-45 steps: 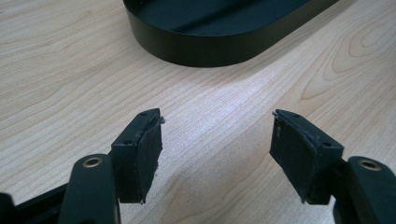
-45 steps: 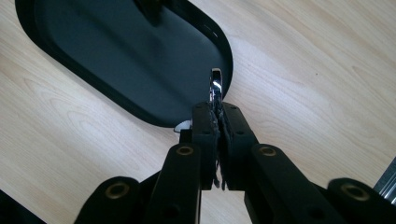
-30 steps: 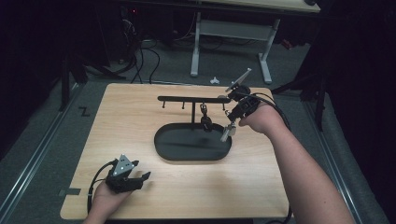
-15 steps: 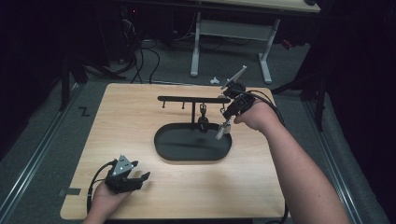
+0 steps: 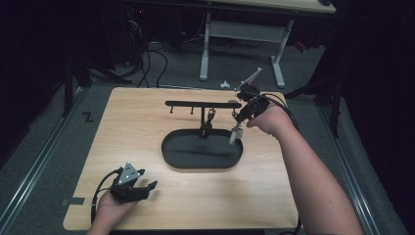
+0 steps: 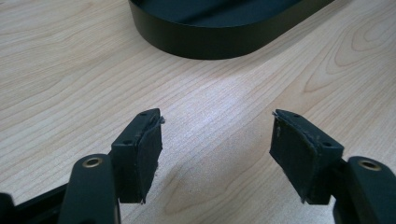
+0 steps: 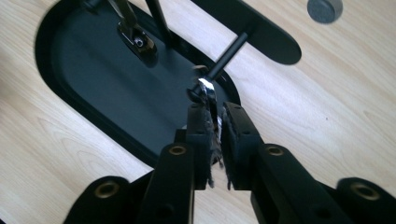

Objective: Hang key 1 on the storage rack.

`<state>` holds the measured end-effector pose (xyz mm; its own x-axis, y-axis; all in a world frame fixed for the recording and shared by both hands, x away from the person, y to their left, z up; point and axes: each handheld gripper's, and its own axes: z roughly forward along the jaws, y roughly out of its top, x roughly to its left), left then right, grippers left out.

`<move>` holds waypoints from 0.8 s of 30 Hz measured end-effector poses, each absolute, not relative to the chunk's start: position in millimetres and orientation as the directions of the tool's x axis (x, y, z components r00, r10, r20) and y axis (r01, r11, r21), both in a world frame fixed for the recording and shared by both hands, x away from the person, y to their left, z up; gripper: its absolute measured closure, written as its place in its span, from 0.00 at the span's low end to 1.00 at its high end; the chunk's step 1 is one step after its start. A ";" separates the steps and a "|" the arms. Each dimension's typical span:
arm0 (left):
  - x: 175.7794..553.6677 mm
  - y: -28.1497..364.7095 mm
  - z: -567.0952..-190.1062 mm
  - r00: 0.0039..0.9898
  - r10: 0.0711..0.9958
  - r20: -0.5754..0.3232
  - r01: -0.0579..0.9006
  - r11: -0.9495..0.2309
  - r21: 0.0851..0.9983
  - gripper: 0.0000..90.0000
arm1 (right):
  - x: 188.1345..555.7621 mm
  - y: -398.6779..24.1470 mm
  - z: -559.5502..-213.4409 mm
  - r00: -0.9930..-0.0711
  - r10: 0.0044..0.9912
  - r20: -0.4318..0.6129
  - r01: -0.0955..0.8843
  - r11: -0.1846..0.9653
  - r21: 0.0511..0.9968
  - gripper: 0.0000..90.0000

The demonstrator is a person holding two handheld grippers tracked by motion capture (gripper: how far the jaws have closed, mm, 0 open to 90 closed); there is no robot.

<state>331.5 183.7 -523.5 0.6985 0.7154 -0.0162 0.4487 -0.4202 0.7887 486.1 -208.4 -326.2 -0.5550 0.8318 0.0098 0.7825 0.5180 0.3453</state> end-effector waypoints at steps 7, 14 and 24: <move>331.8 184.2 -523.3 0.696 0.718 -0.020 0.449 -0.413 0.792 0.38 | 484.6 -211.0 -334.2 -0.540 0.842 0.007 0.795 0.507 0.333 0.83; 332.1 182.9 -523.1 0.701 0.713 -0.012 0.446 -0.425 0.787 0.38 | 476.2 -221.6 -348.3 -0.512 0.859 -0.004 0.810 0.485 0.329 0.68; 332.3 180.7 -523.4 0.702 0.712 -0.023 0.447 -0.415 0.792 0.38 | 460.3 -244.8 -379.6 -0.460 0.886 0.056 0.832 0.408 0.377 0.44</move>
<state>332.3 180.7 -523.4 0.7016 0.7122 -0.0231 0.4473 -0.4149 0.7923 460.3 -244.8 -379.6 -0.4597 0.8863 0.0561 0.8319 0.4077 0.3766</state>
